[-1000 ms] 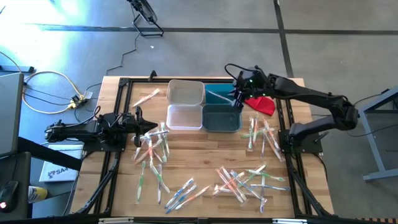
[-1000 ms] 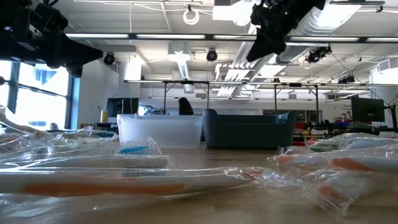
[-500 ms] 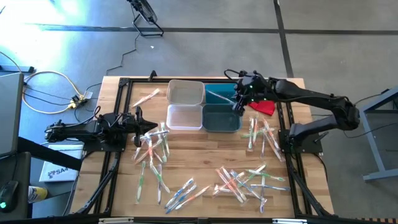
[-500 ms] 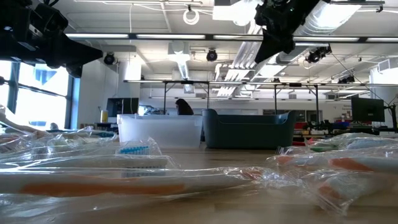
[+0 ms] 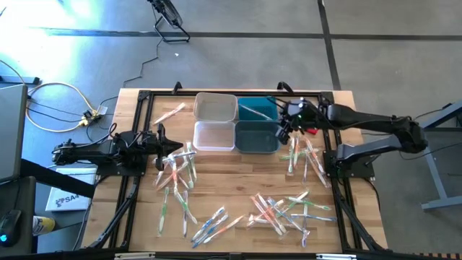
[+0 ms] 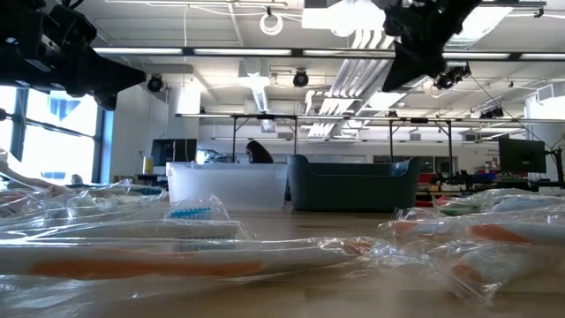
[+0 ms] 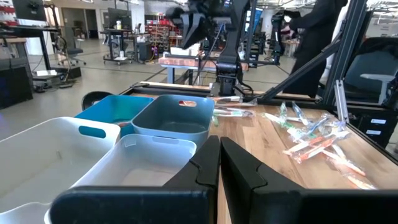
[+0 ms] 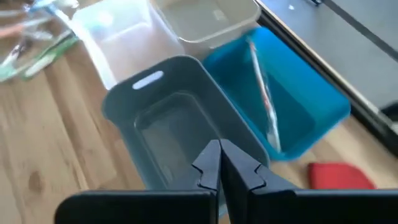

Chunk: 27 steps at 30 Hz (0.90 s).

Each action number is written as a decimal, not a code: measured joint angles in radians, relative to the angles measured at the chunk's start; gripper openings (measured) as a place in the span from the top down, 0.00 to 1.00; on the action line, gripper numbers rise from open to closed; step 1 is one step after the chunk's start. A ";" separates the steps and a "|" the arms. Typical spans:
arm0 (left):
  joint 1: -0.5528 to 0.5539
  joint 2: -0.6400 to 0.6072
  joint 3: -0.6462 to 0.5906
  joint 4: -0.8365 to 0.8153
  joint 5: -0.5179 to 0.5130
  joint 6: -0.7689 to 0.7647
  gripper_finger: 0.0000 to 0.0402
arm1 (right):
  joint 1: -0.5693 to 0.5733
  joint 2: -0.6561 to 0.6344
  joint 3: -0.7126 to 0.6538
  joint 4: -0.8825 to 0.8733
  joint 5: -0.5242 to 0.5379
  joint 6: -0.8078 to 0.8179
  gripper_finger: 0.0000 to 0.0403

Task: Pick & Place Toothbrushes
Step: Put the blue toothbrush into the white bin

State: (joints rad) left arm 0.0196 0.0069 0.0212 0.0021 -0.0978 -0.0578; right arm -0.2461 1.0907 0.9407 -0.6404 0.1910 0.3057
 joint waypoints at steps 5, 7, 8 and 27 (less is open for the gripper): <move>0.000 0.000 0.000 0.000 0.000 0.000 0.97 | 0.040 -0.113 -0.215 0.218 0.002 0.087 1.00; 0.000 0.000 0.000 0.000 0.000 0.001 0.97 | 0.062 -0.154 -0.291 0.316 0.017 0.090 1.00; 0.000 0.000 0.000 0.000 0.000 0.001 0.97 | 0.072 -0.173 -0.327 0.369 0.030 0.090 1.00; 0.000 0.000 0.000 0.000 0.000 0.003 0.97 | 0.155 -0.256 -0.559 0.857 0.133 -0.101 1.00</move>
State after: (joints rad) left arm 0.0194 0.0069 0.0212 0.0023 -0.0978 -0.0546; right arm -0.0906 0.8349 0.3815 0.2165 0.3237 0.2047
